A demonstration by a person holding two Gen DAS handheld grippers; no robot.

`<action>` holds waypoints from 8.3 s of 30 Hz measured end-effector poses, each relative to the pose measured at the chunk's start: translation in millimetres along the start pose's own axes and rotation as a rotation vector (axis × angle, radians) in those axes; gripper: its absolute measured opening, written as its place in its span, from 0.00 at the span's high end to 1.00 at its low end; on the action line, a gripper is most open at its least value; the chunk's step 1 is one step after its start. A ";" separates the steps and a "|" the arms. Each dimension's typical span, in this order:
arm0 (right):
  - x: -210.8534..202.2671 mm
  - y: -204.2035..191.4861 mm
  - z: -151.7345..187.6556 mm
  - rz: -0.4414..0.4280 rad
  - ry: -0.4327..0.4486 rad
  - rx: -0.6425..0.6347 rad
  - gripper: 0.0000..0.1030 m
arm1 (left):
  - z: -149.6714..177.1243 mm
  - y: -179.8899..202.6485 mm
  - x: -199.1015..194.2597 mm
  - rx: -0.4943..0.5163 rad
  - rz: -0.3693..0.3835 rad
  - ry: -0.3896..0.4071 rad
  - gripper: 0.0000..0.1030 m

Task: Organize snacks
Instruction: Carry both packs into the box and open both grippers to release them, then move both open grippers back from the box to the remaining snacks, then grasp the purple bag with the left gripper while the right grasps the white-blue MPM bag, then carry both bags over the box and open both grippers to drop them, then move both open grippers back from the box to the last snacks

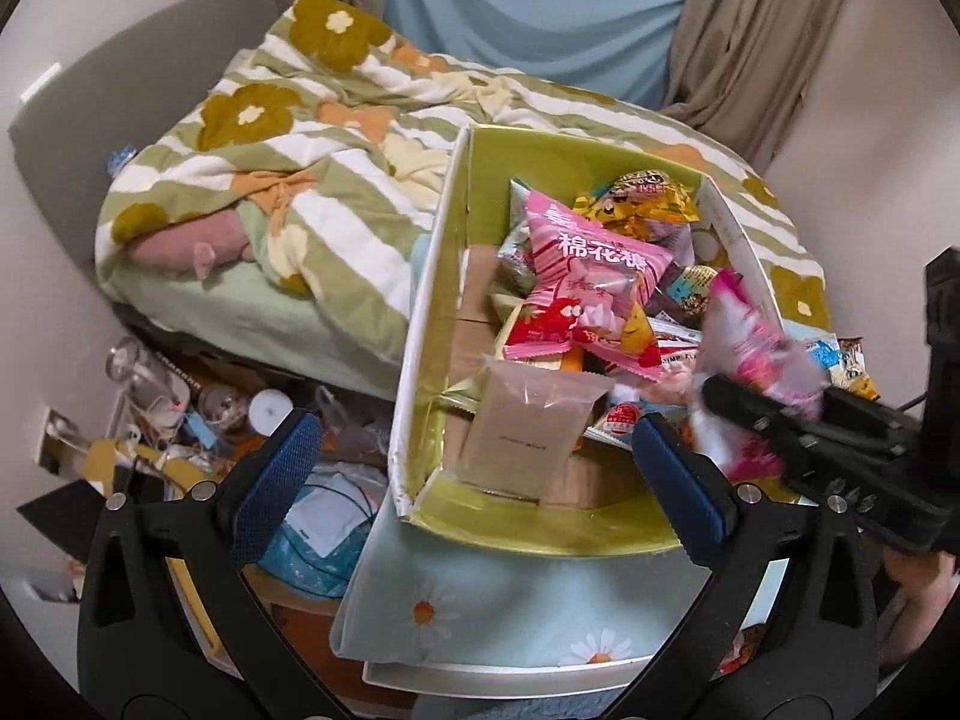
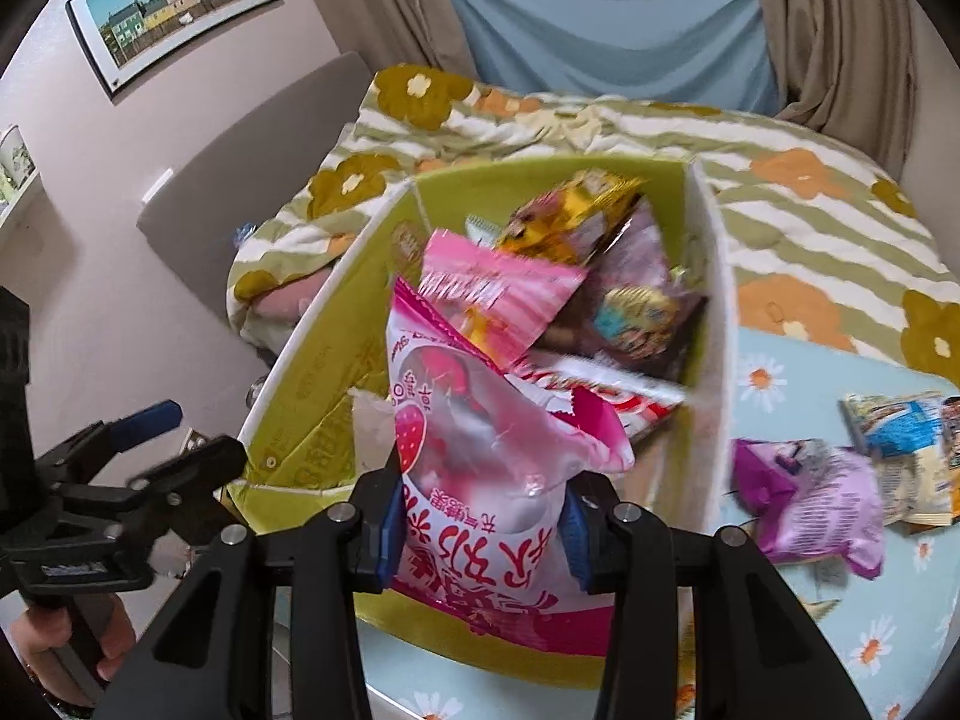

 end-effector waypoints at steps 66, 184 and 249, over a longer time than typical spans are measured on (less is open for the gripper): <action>-126.1 297.3 -40.6 0.181 0.075 0.070 0.03 | -35.2 344.3 121.3 0.219 0.091 -0.178 0.00; -70.2 16.3 -42.4 -0.004 0.105 0.033 0.63 | -43.9 35.4 -17.1 0.066 0.058 0.096 0.00; -223.7 246.6 -26.1 0.183 0.301 0.110 0.00 | -14.0 293.4 -20.3 0.256 -0.005 0.179 0.00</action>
Point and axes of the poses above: each gripper's, at about its wrist camera, not at the fingertips, and x roughly the way its jaws point, y to its right, z to its underside, the point moved 7 cm from there along x, roughly the way its jaws point, and after that the axes turned 9 degrees about x, right-handed, at the moved point
